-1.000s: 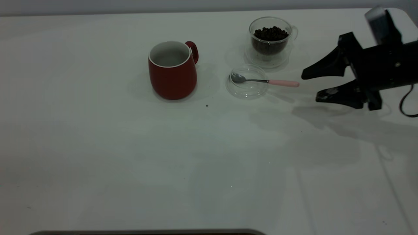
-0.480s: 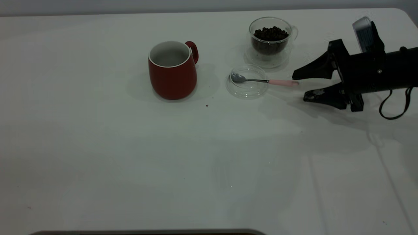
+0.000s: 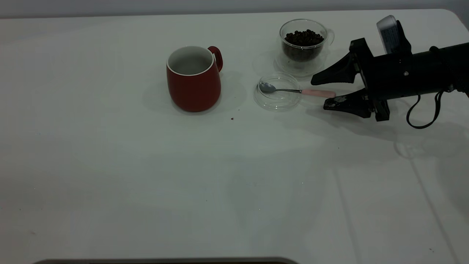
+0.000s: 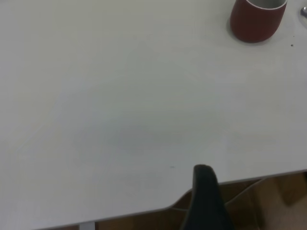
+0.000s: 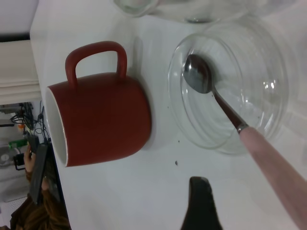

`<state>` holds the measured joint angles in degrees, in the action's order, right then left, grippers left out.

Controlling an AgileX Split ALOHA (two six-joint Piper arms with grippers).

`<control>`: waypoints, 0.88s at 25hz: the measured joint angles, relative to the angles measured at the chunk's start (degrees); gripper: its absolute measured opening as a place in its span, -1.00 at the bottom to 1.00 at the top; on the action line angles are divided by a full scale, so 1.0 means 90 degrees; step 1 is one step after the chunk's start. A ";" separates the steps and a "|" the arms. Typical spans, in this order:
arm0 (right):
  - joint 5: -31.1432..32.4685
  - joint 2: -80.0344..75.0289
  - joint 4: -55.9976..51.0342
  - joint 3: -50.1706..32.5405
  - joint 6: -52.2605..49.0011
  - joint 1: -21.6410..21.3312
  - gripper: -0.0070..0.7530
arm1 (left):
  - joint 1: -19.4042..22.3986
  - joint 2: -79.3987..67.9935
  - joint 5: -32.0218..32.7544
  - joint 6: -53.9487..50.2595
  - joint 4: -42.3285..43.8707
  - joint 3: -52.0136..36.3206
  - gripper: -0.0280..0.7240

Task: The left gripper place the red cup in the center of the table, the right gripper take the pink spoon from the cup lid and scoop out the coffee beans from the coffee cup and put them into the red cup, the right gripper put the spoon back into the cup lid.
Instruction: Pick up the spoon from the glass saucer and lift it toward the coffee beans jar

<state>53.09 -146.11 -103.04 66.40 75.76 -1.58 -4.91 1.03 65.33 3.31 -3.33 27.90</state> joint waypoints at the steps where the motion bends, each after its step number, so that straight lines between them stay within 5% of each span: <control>1: -0.0005 0.0000 0.0000 0.0005 -0.0032 0.0000 0.59 | 0.0000 0.0000 0.0000 0.0000 0.0000 0.0000 0.64; 8: -0.0013 0.0000 0.0000 0.0036 -0.0202 0.0000 0.36 | 0.0000 0.0000 0.0000 0.0000 0.0000 0.0000 0.64; 17: -0.0019 0.0000 0.0000 0.0036 -0.0268 0.0000 -0.35 | 0.0000 0.0000 0.0000 0.0000 0.0000 0.0000 0.64; 22: -0.0045 0.0000 0.0020 0.0189 -0.0283 0.0000 -0.40 | 0.0000 0.0000 0.0000 0.0000 0.0000 0.0000 0.64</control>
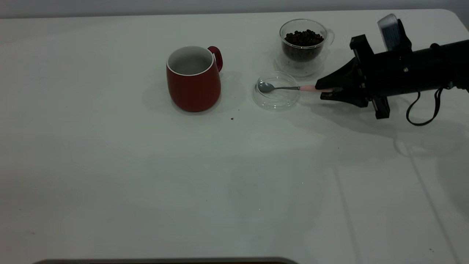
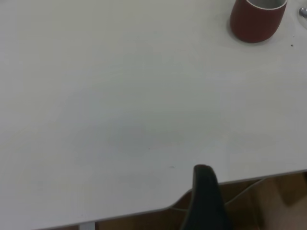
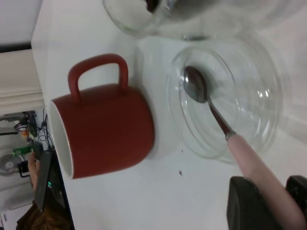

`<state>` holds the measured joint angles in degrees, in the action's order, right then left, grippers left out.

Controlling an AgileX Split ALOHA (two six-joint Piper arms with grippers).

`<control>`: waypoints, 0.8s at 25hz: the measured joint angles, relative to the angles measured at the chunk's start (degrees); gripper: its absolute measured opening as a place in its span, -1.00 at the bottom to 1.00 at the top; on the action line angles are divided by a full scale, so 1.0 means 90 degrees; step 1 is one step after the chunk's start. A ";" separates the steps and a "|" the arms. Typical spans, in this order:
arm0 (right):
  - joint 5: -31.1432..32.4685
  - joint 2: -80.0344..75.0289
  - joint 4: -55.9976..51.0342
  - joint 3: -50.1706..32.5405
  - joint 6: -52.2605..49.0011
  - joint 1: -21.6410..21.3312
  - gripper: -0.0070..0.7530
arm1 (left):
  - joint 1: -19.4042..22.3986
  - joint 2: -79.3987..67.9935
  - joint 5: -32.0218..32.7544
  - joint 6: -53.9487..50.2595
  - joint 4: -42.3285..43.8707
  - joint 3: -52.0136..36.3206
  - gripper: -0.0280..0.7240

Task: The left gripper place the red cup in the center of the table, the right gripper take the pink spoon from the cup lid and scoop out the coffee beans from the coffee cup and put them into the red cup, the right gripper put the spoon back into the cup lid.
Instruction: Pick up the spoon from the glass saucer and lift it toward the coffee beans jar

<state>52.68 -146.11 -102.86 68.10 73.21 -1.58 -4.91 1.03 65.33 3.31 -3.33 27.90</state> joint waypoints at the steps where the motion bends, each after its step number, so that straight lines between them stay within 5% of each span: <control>1: 0.0000 0.0000 0.0006 0.0036 0.0000 0.0000 -0.40 | 0.0000 0.0000 0.0000 0.0000 0.0000 0.0000 0.64; 6: -0.0004 0.0000 0.0006 0.0094 0.0000 -0.0006 -0.44 | 0.0000 0.0000 0.0000 0.0006 0.0000 0.0000 0.64; 10: 0.0020 0.0000 0.0041 0.0094 0.0007 -0.0026 -0.69 | 0.0000 0.0000 0.0000 0.0006 0.0000 0.0000 0.64; 20: 0.0109 0.0237 0.1188 0.0098 -0.0246 -0.0430 -0.69 | 0.0000 0.0000 0.0000 0.0006 0.0000 0.0000 0.64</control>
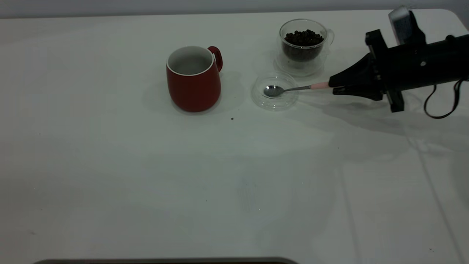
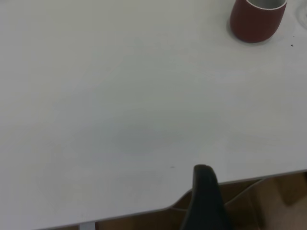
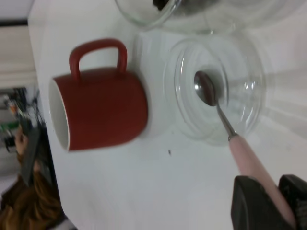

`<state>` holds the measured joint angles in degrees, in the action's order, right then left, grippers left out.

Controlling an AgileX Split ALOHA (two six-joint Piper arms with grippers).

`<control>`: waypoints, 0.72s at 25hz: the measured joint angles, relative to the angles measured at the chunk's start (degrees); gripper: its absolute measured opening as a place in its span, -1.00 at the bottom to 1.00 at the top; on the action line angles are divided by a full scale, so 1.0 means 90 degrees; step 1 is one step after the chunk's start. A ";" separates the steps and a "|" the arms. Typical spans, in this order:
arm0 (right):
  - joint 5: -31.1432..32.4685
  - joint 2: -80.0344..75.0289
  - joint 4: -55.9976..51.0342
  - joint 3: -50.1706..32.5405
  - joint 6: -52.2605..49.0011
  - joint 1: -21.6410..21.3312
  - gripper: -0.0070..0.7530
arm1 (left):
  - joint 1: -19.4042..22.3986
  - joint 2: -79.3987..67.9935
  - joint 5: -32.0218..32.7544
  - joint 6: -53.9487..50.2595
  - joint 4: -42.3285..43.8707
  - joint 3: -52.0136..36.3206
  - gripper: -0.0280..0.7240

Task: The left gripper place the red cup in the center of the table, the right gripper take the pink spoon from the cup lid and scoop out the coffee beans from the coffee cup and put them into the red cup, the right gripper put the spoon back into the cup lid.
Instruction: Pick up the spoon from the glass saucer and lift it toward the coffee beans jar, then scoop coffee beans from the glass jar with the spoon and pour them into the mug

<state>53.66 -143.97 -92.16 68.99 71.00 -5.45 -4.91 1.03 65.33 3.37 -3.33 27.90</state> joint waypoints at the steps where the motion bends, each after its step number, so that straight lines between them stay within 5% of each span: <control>1: -0.0007 0.0068 0.0177 0.0000 -0.0093 -0.0018 -0.69 | 0.0000 0.0000 0.0000 0.0000 0.0000 0.0000 0.64; 18: -0.0382 0.1762 0.0869 0.0388 -0.0481 -0.0268 -0.69 | 0.0000 0.0000 0.0000 0.0000 -0.0005 0.0000 0.64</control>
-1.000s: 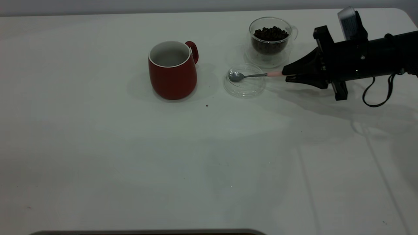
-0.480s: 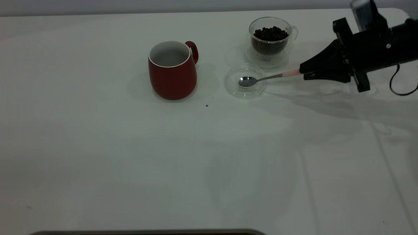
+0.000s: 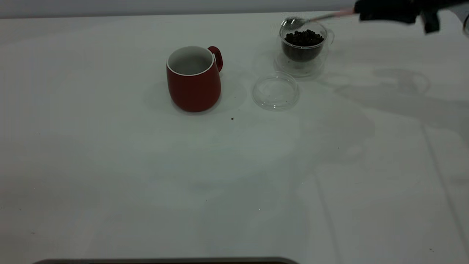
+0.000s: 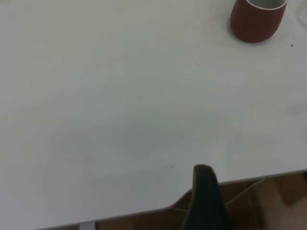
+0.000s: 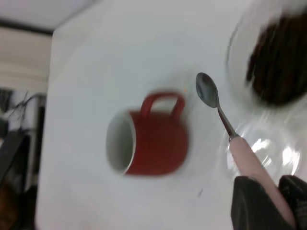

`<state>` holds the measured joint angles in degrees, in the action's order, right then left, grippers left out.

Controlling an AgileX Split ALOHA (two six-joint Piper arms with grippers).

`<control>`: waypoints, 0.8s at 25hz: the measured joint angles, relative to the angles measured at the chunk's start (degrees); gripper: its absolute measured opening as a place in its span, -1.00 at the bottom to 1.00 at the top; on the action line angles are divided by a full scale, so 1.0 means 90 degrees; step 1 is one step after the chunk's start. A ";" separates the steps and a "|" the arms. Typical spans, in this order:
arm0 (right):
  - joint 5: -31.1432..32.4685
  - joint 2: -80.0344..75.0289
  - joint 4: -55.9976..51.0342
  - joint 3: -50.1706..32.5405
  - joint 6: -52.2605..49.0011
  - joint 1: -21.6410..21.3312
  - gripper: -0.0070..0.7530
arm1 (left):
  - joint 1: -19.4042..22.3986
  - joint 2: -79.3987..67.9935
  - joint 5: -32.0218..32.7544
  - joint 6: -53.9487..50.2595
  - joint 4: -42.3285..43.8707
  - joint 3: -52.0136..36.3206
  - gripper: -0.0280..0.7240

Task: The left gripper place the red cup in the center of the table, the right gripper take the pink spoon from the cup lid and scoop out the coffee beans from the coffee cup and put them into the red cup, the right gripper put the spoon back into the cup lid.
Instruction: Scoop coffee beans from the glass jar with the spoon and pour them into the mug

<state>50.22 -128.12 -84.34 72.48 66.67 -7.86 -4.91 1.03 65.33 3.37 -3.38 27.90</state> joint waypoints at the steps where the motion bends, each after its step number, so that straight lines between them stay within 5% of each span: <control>1: -0.0039 -0.0036 0.0182 0.0185 -0.0147 -0.0044 -0.69 | 0.0000 0.0000 0.0000 0.0000 0.0000 0.0000 0.64; 10: -0.0002 -0.0896 0.1639 0.1749 -0.1555 -0.0141 -0.69 | 0.0000 0.0000 0.0000 0.0000 0.0000 0.0000 0.64; 20: 0.0312 -0.1486 0.1650 0.2127 -0.1797 -0.0135 -0.69 | 0.0000 0.0000 0.0000 0.0000 0.0000 0.0000 0.64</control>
<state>53.03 -141.50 -69.49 91.63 50.50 -9.08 -4.91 1.03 65.33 3.37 -3.38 27.90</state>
